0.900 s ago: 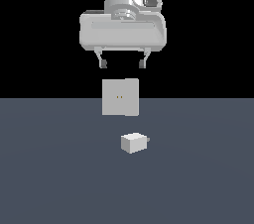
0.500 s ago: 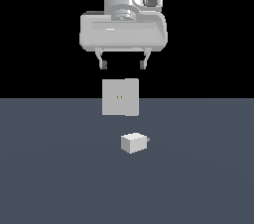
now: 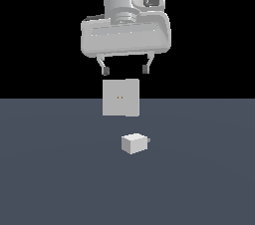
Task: Plug the charger into the wall socket.
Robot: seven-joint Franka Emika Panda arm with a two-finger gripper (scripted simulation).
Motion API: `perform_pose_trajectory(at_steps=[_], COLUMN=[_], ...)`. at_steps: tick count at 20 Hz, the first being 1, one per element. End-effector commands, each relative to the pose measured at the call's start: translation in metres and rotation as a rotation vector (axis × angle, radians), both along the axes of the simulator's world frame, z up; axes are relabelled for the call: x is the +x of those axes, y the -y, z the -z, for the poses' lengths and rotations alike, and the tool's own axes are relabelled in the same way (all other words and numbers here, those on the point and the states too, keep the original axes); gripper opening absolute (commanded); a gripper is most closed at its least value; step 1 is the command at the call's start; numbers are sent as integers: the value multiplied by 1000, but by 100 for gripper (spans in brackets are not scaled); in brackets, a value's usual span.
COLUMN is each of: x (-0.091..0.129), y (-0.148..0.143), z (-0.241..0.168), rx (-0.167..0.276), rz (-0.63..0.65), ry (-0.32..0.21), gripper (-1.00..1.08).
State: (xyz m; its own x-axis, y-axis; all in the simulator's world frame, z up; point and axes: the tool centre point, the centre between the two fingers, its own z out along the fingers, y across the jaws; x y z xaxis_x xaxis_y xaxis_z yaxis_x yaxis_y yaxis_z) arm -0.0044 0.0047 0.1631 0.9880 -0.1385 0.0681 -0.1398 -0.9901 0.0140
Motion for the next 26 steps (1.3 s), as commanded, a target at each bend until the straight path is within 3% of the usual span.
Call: perform_pose_trajectory(at_steps=[1,26], x=[-3,-31], y=[1,12], z=[5,56], rx=[-8,-95], rz=[42,453], ry=[18,190], gripper=[100,100])
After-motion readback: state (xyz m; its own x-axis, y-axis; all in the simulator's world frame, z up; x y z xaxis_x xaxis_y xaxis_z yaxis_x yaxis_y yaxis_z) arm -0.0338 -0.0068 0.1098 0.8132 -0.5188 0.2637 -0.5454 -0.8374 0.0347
